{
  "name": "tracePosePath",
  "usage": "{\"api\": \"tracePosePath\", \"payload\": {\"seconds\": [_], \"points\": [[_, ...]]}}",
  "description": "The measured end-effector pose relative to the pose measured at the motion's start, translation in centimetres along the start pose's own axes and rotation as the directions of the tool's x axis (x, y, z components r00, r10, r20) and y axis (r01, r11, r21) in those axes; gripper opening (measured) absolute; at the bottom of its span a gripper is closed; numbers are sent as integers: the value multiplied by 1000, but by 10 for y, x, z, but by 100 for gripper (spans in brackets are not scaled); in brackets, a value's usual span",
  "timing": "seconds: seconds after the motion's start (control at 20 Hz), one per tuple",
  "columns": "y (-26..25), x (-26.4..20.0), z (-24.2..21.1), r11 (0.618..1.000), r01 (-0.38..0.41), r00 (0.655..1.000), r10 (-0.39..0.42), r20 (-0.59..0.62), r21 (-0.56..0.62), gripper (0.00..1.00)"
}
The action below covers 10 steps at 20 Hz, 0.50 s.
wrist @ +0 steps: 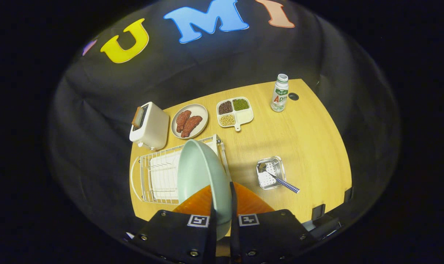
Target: Take the plate from the dish rack, then take the spoon from the basket and place it into the plate.
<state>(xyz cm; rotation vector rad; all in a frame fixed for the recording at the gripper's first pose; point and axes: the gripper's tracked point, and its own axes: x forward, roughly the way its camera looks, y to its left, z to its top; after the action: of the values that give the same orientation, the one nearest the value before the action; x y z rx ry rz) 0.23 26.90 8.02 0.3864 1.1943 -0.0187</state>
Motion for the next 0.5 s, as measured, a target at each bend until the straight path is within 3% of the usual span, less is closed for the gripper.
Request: {"api": "tracePosePath", "payload": {"seconds": [0.35, 0.5], "points": [[-21, -8, -27, 981, -188, 982, 188, -11, 52, 15], [-37, -5, -39, 975, -222, 975, 222, -13, 22, 15]]}}
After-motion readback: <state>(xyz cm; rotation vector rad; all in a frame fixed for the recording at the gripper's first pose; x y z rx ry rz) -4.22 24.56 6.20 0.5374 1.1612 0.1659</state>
